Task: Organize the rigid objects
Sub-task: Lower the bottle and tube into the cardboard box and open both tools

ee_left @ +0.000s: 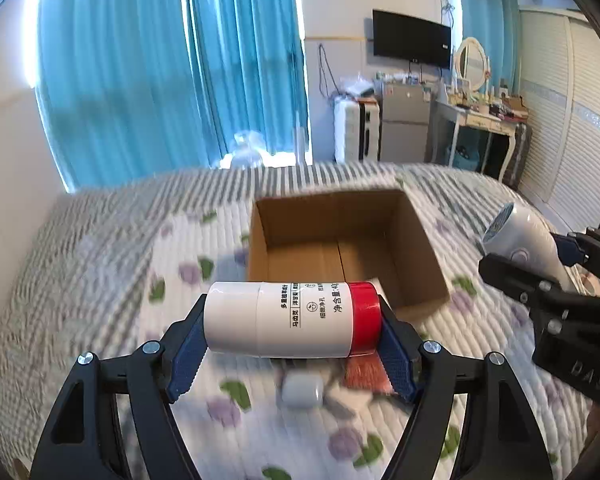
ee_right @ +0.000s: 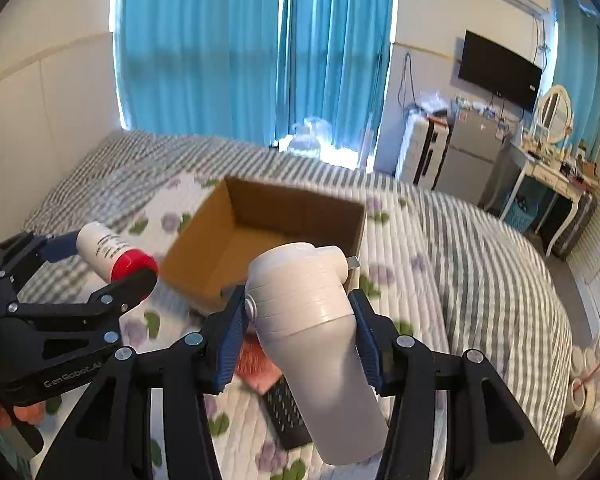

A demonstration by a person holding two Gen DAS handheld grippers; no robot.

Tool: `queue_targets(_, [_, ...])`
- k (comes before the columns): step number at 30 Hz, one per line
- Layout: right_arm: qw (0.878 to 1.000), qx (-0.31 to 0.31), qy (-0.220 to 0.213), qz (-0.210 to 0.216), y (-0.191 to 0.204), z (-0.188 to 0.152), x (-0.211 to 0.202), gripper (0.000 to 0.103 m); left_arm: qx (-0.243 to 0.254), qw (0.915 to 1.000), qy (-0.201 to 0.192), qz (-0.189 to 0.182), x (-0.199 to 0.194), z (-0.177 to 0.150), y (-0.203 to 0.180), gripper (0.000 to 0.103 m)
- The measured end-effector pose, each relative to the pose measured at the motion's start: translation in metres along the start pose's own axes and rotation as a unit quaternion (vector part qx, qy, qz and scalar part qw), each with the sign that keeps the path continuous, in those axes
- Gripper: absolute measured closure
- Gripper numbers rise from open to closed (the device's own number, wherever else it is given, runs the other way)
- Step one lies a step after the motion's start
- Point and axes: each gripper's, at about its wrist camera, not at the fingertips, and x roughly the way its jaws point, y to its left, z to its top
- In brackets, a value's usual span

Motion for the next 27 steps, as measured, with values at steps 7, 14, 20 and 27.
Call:
queue_targets(7, [1.000, -0.006, -0.024, 0.003, -0.008, 0.045, 0.024, 0.054, 0.001, 0.9993, -0.037, 0.004, 0.035, 0.041, 0.001, 0.026])
queue_targets(14, [1.000, 0.003, -0.028, 0.003, -0.024, 0.078, 0.078, 0.054, 0.001, 1.0000, -0.009, 0.001, 0.108, 0.053, -0.010, 0.026])
queue_targets(20, [1.000, 0.016, -0.013, 0.013, -0.037, 0.082, 0.127, 0.054, -0.001, 0.9994, 0.035, 0.007, 0.163, 0.046, -0.024, 0.026])
queue_targets(27, [1.000, 0.023, 0.007, 0.018, -0.048, 0.073, 0.160, 0.054, -0.018, 0.9977, 0.065, 0.000, 0.186, 0.037, -0.030, 0.026])
